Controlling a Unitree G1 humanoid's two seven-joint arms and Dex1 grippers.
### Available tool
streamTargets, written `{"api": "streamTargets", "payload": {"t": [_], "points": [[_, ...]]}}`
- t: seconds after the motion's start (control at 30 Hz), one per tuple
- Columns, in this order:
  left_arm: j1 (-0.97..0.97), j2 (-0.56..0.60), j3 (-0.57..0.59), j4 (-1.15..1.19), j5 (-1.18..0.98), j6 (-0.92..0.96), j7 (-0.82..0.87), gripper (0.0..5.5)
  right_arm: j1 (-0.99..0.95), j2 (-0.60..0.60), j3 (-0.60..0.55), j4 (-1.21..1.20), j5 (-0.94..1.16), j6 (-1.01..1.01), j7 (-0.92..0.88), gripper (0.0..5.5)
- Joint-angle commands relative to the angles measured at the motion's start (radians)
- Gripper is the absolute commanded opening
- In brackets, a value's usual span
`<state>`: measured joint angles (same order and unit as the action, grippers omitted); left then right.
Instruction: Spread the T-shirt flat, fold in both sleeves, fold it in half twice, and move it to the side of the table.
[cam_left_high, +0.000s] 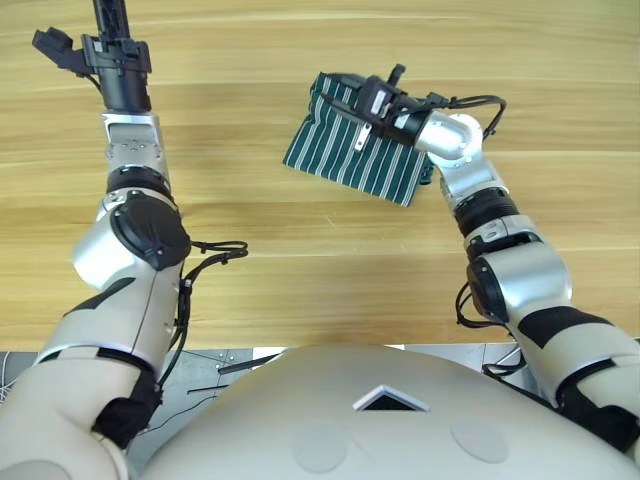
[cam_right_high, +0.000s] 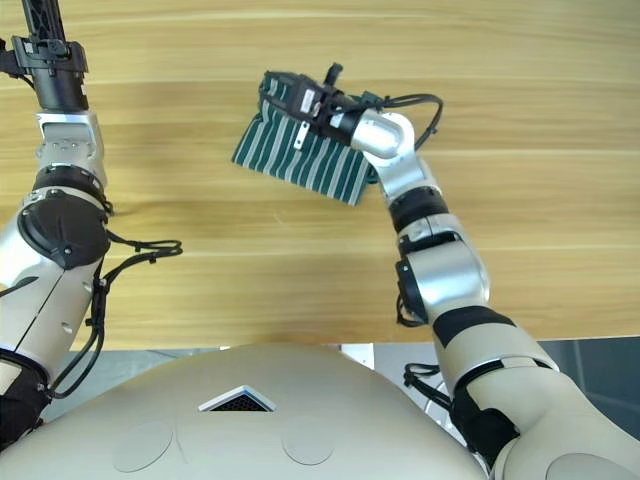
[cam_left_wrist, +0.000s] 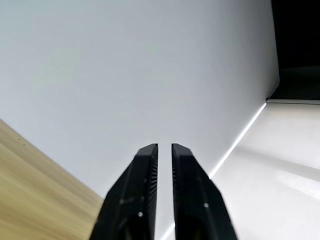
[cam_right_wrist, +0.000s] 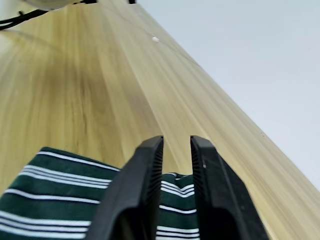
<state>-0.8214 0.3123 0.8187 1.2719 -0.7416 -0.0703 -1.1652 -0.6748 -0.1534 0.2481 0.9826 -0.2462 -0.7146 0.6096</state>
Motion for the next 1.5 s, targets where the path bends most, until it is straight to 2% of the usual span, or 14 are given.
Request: {"api": "streamTargets", "payload": {"t": [0.03, 0.1, 0.37, 0.53, 0.7, 0.87, 1.07, 1.23, 1.5], "points": [[-0.003, -0.006, -0.020, 0.009, 0.022, -0.022, 0.035, 0.00, -0.043, 0.001, 0.071, 0.059, -0.087, 0.007, -0.036, 0.31], [-0.005, -0.012, -0.029, 0.010, 0.030, -0.031, 0.044, 0.00, -0.056, 0.000, 0.091, 0.091, -0.112, 0.016, -0.047, 0.03], [-0.009, -0.022, -0.052, 0.019, 0.057, -0.054, 0.087, 0.00, -0.113, -0.021, 0.114, 0.255, -0.190, 0.132, -0.226, 0.03], [-0.008, -0.028, -0.068, 0.021, 0.072, -0.068, 0.103, 0.00, -0.140, -0.045, 0.077, 0.330, -0.177, 0.260, -0.358, 0.03], [-0.009, -0.032, -0.079, 0.024, 0.082, -0.079, 0.117, 0.00, -0.117, -0.105, -0.012, 0.380, -0.125, 0.432, -0.471, 0.03], [-0.002, -0.037, -0.085, 0.024, 0.098, -0.094, 0.126, 0.00, -0.017, -0.247, -0.139, 0.397, -0.057, 0.560, -0.574, 0.03], [0.009, -0.027, -0.088, 0.023, 0.102, -0.104, 0.123, 0.00, 0.070, -0.335, -0.254, 0.386, 0.014, 0.520, -0.588, 0.03], [0.019, -0.018, -0.092, 0.021, 0.105, -0.111, 0.120, 0.00, 0.074, -0.339, -0.267, 0.374, 0.015, 0.442, -0.569, 0.03], [0.028, -0.014, -0.104, 0.021, 0.123, -0.133, 0.131, 0.00, -0.011, -0.378, -0.288, 0.283, 0.029, 0.174, -0.617, 0.03]]}}
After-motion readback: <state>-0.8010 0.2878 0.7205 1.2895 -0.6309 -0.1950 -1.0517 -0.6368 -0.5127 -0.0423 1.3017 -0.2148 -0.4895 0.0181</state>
